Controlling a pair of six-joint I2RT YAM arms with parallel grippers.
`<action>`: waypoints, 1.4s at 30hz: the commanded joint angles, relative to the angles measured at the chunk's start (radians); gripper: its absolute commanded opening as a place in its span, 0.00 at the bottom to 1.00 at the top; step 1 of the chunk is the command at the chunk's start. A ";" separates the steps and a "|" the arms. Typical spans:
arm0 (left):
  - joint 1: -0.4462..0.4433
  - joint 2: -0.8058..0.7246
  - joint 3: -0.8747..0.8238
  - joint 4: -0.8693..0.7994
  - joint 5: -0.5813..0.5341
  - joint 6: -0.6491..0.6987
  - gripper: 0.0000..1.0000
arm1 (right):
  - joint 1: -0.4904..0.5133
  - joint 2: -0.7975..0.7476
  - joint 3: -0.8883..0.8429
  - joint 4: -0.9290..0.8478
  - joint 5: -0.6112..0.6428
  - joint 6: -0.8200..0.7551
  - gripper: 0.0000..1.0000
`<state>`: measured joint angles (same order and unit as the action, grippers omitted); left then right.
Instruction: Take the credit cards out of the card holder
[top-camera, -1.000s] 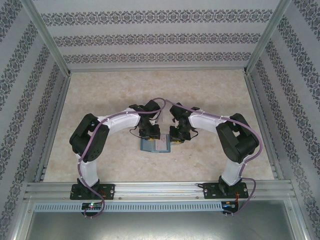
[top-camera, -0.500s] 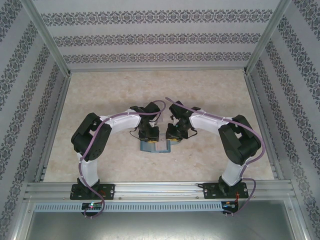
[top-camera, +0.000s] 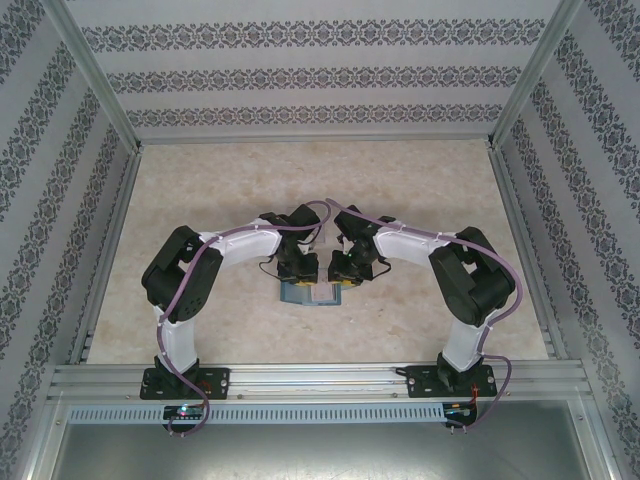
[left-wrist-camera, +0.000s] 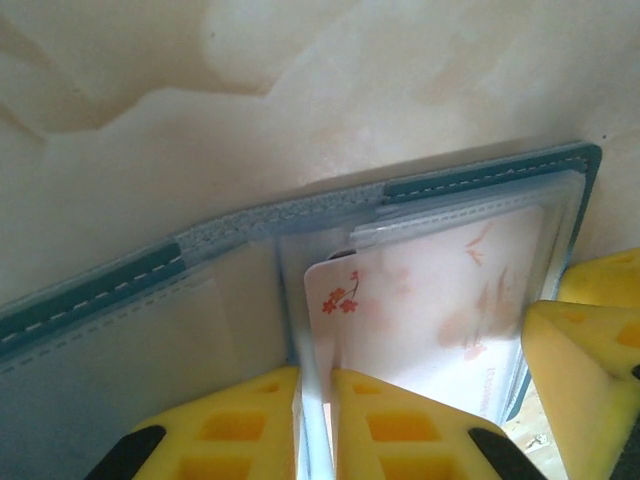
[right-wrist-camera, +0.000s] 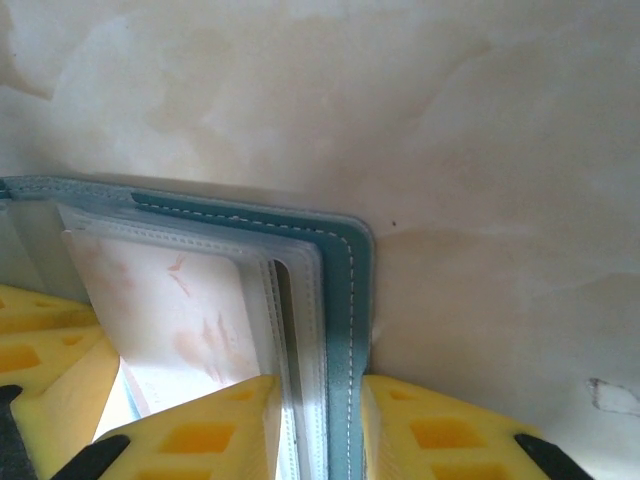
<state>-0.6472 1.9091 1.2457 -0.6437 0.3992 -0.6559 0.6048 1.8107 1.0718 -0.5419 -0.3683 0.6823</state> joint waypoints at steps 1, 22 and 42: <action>-0.002 -0.030 -0.023 0.003 -0.017 -0.010 0.17 | 0.009 0.040 0.009 -0.027 0.038 -0.010 0.28; 0.001 -0.007 -0.033 -0.029 -0.044 0.013 0.19 | 0.006 0.053 0.011 -0.039 0.050 -0.020 0.27; 0.037 -0.107 -0.081 0.059 0.016 -0.035 0.16 | 0.006 0.018 0.020 -0.055 0.052 -0.017 0.27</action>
<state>-0.6281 1.8481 1.1889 -0.6289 0.3786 -0.6636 0.6048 1.8244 1.0893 -0.5667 -0.3603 0.6746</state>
